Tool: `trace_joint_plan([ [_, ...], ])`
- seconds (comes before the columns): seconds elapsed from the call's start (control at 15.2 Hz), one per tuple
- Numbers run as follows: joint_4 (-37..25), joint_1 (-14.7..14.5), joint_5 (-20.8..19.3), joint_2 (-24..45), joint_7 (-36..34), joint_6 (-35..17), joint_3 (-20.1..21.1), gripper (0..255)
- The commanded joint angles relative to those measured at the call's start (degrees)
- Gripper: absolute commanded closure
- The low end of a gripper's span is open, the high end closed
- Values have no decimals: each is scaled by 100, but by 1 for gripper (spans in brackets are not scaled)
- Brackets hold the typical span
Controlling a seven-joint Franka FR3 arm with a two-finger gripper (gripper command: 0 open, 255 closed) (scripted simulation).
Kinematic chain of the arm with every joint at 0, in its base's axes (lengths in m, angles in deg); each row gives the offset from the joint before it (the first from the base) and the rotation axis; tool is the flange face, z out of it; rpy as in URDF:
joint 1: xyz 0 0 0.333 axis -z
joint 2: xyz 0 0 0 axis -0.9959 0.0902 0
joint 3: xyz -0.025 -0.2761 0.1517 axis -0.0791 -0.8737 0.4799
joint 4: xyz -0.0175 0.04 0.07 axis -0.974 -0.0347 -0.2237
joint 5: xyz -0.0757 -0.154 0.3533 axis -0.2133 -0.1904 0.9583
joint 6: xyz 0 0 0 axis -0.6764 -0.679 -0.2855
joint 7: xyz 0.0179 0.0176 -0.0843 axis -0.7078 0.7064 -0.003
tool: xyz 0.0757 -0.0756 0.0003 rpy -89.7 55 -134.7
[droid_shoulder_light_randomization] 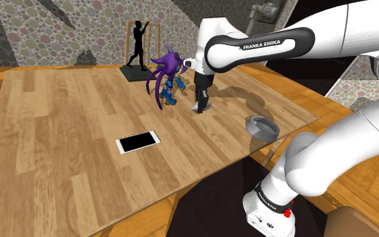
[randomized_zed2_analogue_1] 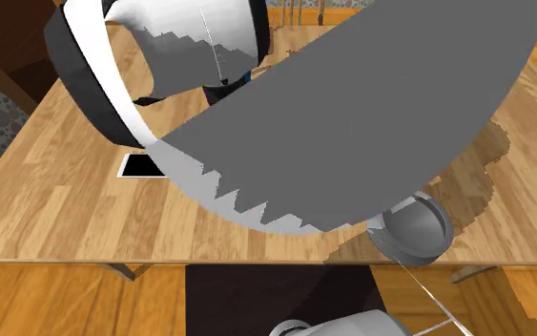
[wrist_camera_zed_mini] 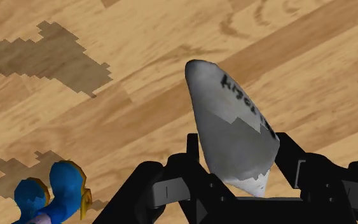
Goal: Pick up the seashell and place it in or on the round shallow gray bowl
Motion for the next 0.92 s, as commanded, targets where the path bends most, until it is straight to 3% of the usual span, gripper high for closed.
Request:
trace_joint_plan([
  [0.0, 302, 111, -91, -319, 211, 1, -146, 255],
  [0.86, 1551, 1076, -1047, -1991, 1687, 237, -1282, 255],
])
